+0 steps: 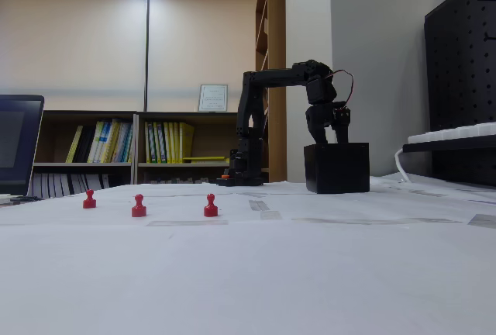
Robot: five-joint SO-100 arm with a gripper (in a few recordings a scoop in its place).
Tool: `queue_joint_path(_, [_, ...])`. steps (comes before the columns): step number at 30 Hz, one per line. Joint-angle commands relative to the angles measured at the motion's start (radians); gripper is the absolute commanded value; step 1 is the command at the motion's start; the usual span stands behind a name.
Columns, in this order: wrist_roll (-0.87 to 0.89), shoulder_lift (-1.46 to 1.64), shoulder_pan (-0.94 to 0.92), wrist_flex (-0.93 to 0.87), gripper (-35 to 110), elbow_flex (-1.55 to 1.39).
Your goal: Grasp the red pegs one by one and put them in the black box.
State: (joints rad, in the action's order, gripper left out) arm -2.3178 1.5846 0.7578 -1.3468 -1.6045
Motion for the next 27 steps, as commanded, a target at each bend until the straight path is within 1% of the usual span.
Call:
queue_joint_path(1, [-0.017,-0.109,-0.003,-0.087,14,-0.126])
queue_joint_path(4, [-0.017,-0.206,-0.031,-0.156,14,-0.196])
queue_joint_path(7, [-0.005,-0.325,-0.098,-0.199,14,-0.273])
queue_joint_path(9, [0.055,-0.402,-0.19,-0.199,14,-0.285])
queue_joint_path(11, [0.126,-0.474,-0.328,-0.143,14,-0.215])
queue_joint_path(12, [0.179,-0.514,-0.413,-0.086,14,-0.132])
queue_joint_path(14, [0.314,-0.561,-0.601,0.095,14,0.084])
queue_joint_path(18, [0.611,-0.541,-0.917,0.581,14,0.548])
queue_joint_path(20, [0.706,-0.5,-1.028,0.825,14,0.709])
queue_joint_path(21, [0.735,-0.469,-1.078,0.931,14,0.762])
queue_joint_path(23, [0.73,-0.417,-1.152,1.097,14,0.813])
queue_joint_path(27, [0.658,-0.247,-1.255,1.327,14,0.81])
